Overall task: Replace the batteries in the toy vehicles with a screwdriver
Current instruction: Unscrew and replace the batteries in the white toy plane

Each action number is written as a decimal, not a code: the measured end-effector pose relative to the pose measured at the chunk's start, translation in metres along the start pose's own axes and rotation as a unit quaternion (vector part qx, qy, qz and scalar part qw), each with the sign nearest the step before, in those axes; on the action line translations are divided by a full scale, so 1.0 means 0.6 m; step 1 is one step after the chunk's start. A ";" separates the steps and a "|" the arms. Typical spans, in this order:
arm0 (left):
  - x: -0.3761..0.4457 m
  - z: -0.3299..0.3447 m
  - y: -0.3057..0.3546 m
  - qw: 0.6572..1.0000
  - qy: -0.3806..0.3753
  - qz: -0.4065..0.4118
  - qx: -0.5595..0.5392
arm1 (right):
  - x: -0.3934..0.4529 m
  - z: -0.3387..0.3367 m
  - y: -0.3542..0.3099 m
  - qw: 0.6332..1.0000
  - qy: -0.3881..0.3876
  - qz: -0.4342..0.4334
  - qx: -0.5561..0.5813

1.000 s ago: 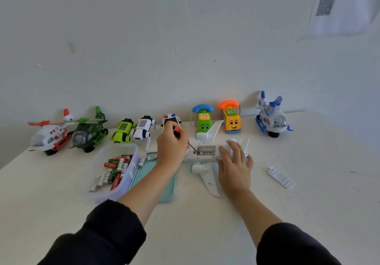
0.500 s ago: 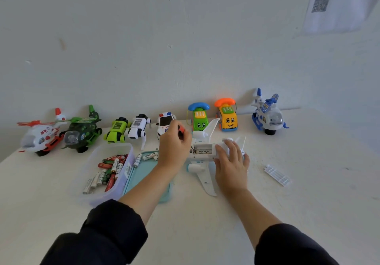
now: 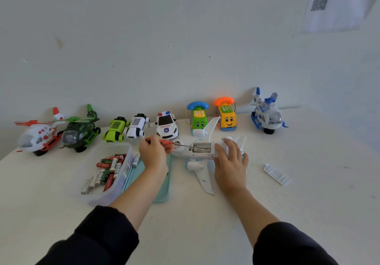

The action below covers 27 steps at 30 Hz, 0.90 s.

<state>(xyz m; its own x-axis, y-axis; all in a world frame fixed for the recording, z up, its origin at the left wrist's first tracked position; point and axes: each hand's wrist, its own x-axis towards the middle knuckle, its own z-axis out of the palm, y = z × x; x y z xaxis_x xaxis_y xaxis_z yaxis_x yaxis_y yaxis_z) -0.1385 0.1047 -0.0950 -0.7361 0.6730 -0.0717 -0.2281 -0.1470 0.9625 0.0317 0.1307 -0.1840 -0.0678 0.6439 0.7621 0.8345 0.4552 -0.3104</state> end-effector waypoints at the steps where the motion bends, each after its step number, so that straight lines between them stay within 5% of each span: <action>1: 0.000 0.002 0.000 1.000 -0.014 -0.025 0.007 | 0.000 0.000 0.000 1.000 -0.002 0.001 0.000; 5: -0.025 0.020 0.004 0.999 -0.053 -0.004 0.005 | 0.001 -0.002 -0.003 1.000 -0.007 0.004 0.002; 10: -0.027 0.022 0.021 0.961 -0.054 0.255 0.092 | 0.002 -0.004 -0.002 1.000 -0.012 0.002 0.001; 12: -0.020 0.019 0.030 0.883 -0.049 0.422 0.198 | 0.002 -0.004 -0.003 1.000 -0.015 0.004 0.000; 15: -0.008 0.028 0.037 0.714 -0.104 0.599 0.347 | 0.002 -0.003 -0.002 1.000 -0.017 0.007 -0.002; 17: -0.005 0.034 0.034 0.651 -0.224 0.577 0.440 | 0.002 -0.004 -0.002 1.000 -0.019 0.010 -0.003; 20: 0.003 0.038 0.023 0.550 -0.346 0.414 0.637 | 0.001 -0.004 -0.003 1.000 -0.018 0.009 0.002; 22: 0.005 0.040 0.017 0.492 -0.359 0.393 0.689 | 0.001 -0.003 -0.004 1.000 -0.017 0.008 0.003; 27: -0.001 0.058 0.012 0.430 -0.350 0.440 0.706 | 0.003 -0.001 -0.002 1.000 -0.020 0.009 0.003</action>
<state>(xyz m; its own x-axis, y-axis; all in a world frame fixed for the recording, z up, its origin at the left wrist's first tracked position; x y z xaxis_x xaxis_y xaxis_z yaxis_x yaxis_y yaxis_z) -0.1179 0.1285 -0.0791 0.3432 0.9334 0.1044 0.9216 -0.3132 -0.2293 0.0309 0.1305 -0.1819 -0.0744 0.6771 0.7322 0.8330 0.4458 -0.3276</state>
